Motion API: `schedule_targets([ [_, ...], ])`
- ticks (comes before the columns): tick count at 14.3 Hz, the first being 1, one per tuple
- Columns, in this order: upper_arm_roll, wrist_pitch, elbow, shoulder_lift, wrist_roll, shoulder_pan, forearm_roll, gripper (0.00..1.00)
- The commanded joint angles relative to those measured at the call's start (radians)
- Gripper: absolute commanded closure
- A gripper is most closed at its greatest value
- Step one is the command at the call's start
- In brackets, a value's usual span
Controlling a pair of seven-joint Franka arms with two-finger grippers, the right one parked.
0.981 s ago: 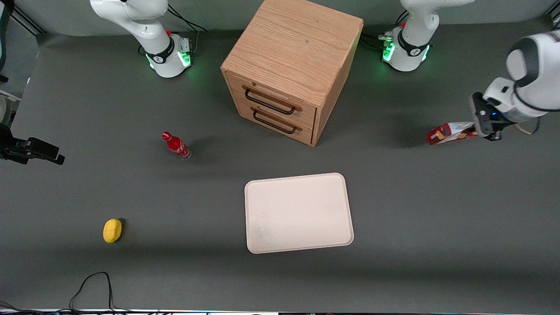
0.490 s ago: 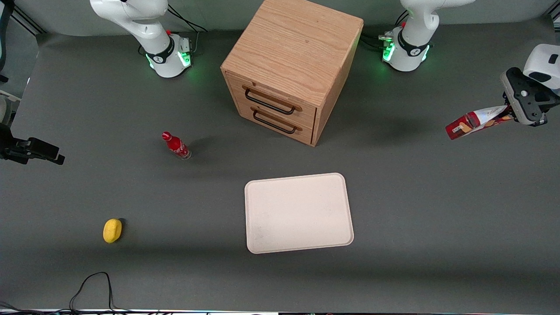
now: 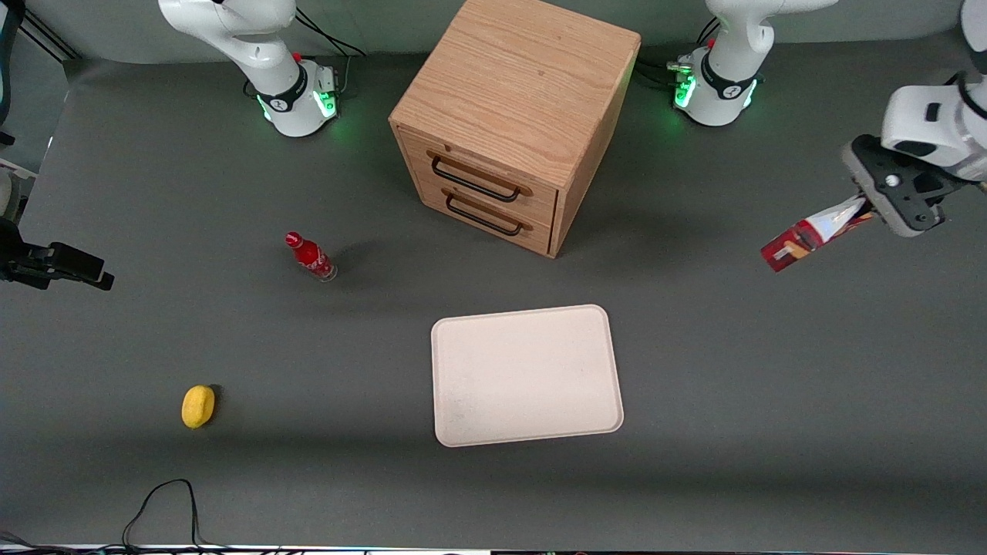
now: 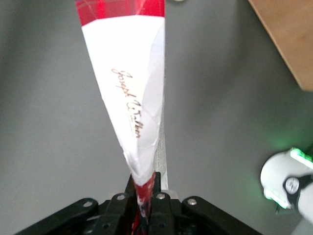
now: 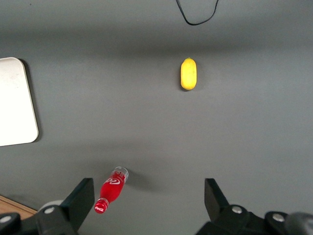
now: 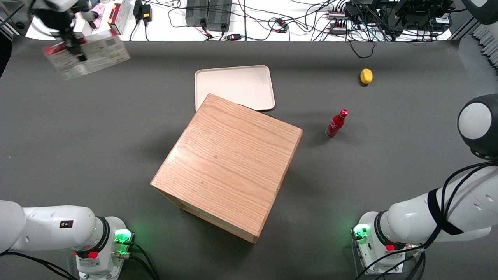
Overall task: Place red cookie box on tray
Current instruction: 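Carry the held cookie box over the white tray with the left gripper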
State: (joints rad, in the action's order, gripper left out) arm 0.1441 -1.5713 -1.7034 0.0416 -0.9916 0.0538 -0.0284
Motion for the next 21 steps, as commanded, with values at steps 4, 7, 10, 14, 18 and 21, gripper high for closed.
schedule_targets([
  [4, 0.176, 0.042, 0.351, -0.315, 0.558, -0.041, 0.030, 1.00],
  [7, 0.175, 0.037, 0.572, -0.539, 0.889, -0.159, -0.008, 1.00],
  [10, 0.170, 0.028, 0.749, -0.737, 1.242, -0.287, -0.082, 1.00],
  [14, 0.138, -0.110, 0.769, -0.867, 1.497, -0.364, -0.114, 1.00],
  [18, 0.134, -0.258, 0.733, -0.939, 1.588, -0.364, -0.114, 1.00],
  [21, 0.114, -0.344, 0.644, -0.944, 1.588, -0.359, -0.125, 1.00],
])
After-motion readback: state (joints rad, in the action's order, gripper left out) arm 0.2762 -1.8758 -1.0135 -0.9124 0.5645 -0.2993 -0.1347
